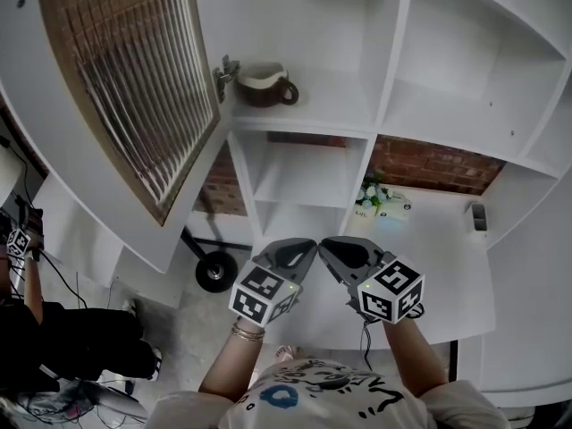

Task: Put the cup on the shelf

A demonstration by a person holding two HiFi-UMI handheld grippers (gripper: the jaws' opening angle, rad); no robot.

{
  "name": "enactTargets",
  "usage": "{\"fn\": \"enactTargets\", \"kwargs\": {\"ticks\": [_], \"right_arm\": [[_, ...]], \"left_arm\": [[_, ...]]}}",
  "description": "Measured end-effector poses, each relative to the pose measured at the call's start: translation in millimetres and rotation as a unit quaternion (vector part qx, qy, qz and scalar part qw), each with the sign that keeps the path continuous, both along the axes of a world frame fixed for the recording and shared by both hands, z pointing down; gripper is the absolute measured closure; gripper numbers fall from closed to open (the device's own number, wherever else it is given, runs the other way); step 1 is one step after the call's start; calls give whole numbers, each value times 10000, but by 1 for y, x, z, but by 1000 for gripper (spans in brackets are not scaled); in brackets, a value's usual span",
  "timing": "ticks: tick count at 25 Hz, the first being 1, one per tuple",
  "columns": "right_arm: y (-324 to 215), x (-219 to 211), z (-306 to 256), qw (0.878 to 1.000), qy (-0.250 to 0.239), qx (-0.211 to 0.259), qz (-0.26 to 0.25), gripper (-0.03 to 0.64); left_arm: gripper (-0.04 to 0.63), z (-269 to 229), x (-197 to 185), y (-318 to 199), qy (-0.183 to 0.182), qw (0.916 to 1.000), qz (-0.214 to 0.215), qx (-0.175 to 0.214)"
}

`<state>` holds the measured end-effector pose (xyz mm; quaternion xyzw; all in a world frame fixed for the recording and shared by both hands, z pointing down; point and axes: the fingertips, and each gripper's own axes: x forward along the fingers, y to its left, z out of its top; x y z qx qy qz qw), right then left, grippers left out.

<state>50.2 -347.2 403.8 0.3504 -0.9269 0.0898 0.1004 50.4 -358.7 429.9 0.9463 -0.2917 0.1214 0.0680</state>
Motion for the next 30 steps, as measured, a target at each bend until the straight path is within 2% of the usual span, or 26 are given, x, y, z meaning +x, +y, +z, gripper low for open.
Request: {"fn": "enactTargets", "kwargs": {"ticks": [10, 16, 30], "right_arm": [[22, -7, 44, 9981, -291, -543, -76, 572], [33, -11, 62, 9972, -259, -679, -158, 575], [56, -4, 85, 9963, -221, -788, -265, 577]], "left_arm": [[577, 41, -8, 19, -30, 9992, -79, -383], [577, 50, -12, 30, -57, 9992, -29, -385], [577, 61, -29, 56, 219, 9990, -122, -358]]}}
